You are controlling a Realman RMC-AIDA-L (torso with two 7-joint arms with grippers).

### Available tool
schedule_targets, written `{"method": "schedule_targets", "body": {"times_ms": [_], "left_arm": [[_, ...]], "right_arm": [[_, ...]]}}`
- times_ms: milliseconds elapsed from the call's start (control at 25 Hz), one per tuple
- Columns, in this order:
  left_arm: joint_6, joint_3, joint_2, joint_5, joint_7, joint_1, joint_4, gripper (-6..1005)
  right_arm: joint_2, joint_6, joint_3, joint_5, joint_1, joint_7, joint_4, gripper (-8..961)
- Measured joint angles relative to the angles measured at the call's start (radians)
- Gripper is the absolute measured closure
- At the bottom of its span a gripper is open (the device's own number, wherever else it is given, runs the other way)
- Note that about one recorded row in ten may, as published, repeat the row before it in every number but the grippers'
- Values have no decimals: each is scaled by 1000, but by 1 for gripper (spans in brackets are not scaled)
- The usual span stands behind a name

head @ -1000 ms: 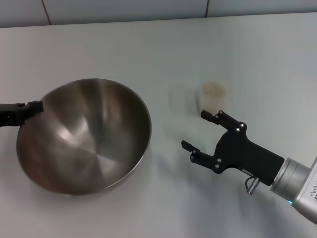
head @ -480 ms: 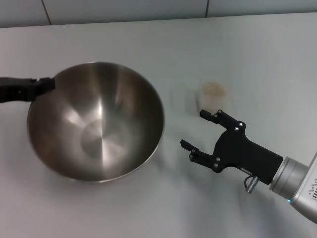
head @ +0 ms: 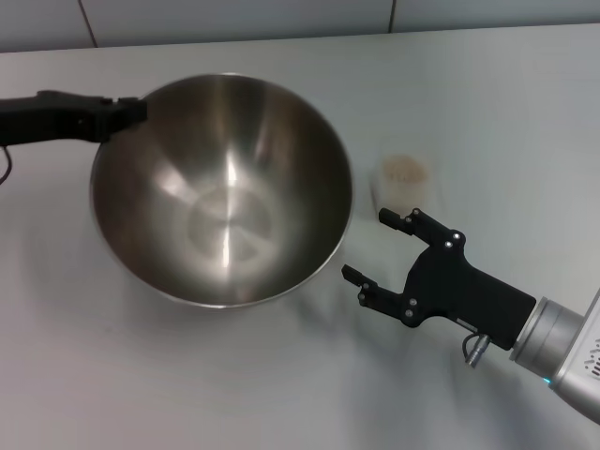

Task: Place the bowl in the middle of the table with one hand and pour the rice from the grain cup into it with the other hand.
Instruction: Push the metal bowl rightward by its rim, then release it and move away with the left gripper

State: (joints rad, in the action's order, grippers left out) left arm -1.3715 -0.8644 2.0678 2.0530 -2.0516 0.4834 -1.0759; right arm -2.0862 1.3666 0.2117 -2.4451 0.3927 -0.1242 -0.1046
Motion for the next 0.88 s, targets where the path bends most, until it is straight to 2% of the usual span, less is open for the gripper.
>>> {"method": "schedule_targets", "body": {"times_ms": [120,440,880], "left_arm": [[39,-29,0,1,1,30,6,957],[103,-81,1,1,0,47,13,958],[181,-106,1,1,25,112,122,958]], "right_arm": [[0,3,0,0,-3,0,-1,157],[-1,8,0,-3,-12,0,-3,157],[-2,9,-3,-3,-27,0,-3,158]]}}
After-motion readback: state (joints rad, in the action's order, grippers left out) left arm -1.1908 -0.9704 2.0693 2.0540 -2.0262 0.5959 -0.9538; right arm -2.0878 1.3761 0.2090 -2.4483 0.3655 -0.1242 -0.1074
